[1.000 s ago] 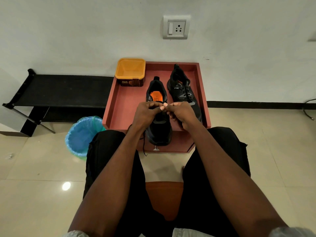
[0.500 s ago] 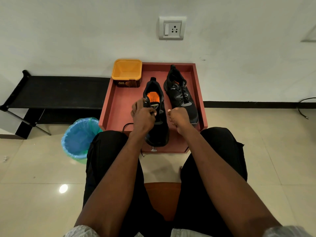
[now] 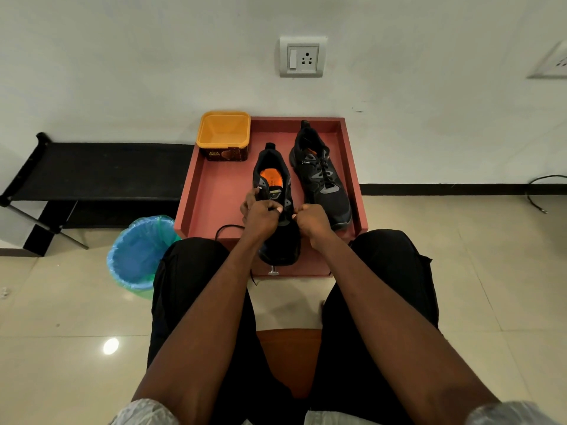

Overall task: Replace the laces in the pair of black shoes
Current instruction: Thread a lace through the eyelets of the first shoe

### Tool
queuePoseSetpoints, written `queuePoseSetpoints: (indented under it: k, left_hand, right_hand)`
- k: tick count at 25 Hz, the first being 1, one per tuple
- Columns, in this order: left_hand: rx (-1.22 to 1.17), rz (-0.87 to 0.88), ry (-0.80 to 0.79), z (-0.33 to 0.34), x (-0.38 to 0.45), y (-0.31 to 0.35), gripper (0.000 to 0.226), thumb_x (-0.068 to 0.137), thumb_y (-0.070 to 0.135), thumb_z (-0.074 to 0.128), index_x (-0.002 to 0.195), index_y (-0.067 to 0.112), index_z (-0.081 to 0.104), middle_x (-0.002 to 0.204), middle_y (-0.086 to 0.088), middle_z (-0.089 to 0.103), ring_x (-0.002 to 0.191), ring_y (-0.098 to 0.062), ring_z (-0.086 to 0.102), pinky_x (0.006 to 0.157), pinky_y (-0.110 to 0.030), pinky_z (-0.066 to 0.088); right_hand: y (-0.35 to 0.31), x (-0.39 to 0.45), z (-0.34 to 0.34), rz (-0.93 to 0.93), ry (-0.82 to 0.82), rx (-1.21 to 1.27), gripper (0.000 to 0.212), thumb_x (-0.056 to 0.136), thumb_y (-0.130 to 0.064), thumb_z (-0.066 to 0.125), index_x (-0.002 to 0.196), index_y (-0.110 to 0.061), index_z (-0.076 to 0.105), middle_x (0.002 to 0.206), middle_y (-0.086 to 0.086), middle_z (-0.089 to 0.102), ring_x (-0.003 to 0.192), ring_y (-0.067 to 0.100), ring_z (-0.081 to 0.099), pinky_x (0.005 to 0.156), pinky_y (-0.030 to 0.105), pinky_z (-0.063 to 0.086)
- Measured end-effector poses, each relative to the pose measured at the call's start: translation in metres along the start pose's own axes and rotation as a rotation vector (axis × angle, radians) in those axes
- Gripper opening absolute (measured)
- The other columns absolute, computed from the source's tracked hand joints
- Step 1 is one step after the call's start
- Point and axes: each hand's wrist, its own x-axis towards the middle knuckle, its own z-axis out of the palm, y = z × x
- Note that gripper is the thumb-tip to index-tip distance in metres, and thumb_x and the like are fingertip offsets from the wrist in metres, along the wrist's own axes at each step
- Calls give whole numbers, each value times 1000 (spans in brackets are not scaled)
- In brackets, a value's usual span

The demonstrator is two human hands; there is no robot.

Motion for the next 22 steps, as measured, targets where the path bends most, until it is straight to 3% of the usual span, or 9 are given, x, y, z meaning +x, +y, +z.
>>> queuePoseSetpoints:
  k: [3, 5, 7, 9, 12, 15, 16, 19, 22]
  left_hand:
    - [-46, -27, 31, 8, 5, -5, 12, 93, 20, 64, 94, 13, 74, 161, -2, 17, 141, -28, 15, 117, -48, 20]
    - [-99, -38, 67, 11, 5, -8, 19, 92, 20, 65, 107, 12, 72, 157, -5, 33, 141, -27, 18, 117, -49, 20]
    - [-184, -62, 61, 14, 7, -13, 52, 91, 20, 66, 138, 8, 50, 136, -3, 59, 137, -25, 23, 115, -49, 21]
    - [-186, -71, 30, 16, 8, -15, 76, 92, 20, 64, 153, 5, 21, 117, -1, 70, 137, -24, 24, 114, -44, 19]
    - [-176, -115, -14, 19, 10, -19, 73, 93, 20, 60, 152, 7, 20, 130, -13, 60, 138, -29, 24, 112, -41, 21]
    - [-62, -52, -75, 9, 10, -18, 33, 90, 24, 60, 123, 18, 58, 145, -18, 43, 134, -36, 36, 114, -47, 31]
    - [25, 8, -116, 4, 11, -20, 34, 90, 27, 62, 123, 21, 61, 146, -16, 38, 132, -38, 39, 113, -49, 35]
    - [201, 126, -269, -15, 13, -21, 72, 83, 34, 74, 147, 24, 42, 148, -13, 33, 135, -35, 39, 112, -48, 39]
    - [350, 196, -333, -28, 8, -18, 91, 81, 38, 78, 155, 24, 26, 157, -12, 25, 141, -32, 34, 114, -45, 36]
  right_hand:
    - [0, -2, 0, -50, 7, -103, 19, 88, -2, 58, 101, 6, 69, 88, 23, 69, 71, 26, 59, 62, 33, 44]
    - [0, -2, 0, -96, 21, -186, 17, 88, -6, 62, 100, 1, 72, 93, 20, 71, 80, 29, 64, 67, 35, 48]
    - [-1, -4, 1, -133, 13, -261, 15, 90, -10, 63, 96, -2, 74, 90, 17, 70, 84, 31, 65, 71, 38, 49]
    - [-3, -7, 0, -190, -10, -362, 20, 92, -11, 60, 74, -5, 68, 79, 14, 60, 78, 30, 57, 67, 38, 42]
    - [-3, -10, -4, -253, -24, -464, 40, 94, -10, 57, 56, -17, 46, 72, 10, 49, 74, 25, 50, 65, 32, 34]
    - [-6, -12, -7, -310, 35, -475, 16, 92, -16, 61, 79, -9, 69, 85, 14, 65, 82, 30, 60, 68, 30, 41]
    - [-7, -13, -7, -331, 74, -442, 12, 90, -16, 62, 89, -11, 72, 90, 12, 69, 85, 28, 64, 69, 30, 45]
    - [-13, -20, -4, -381, 84, -342, 10, 90, -14, 61, 86, -13, 70, 84, 4, 71, 73, 16, 70, 70, 32, 56]
    - [-14, -20, -3, -459, 107, -470, 15, 89, -10, 59, 74, -15, 60, 80, 6, 65, 74, 23, 63, 64, 35, 48]
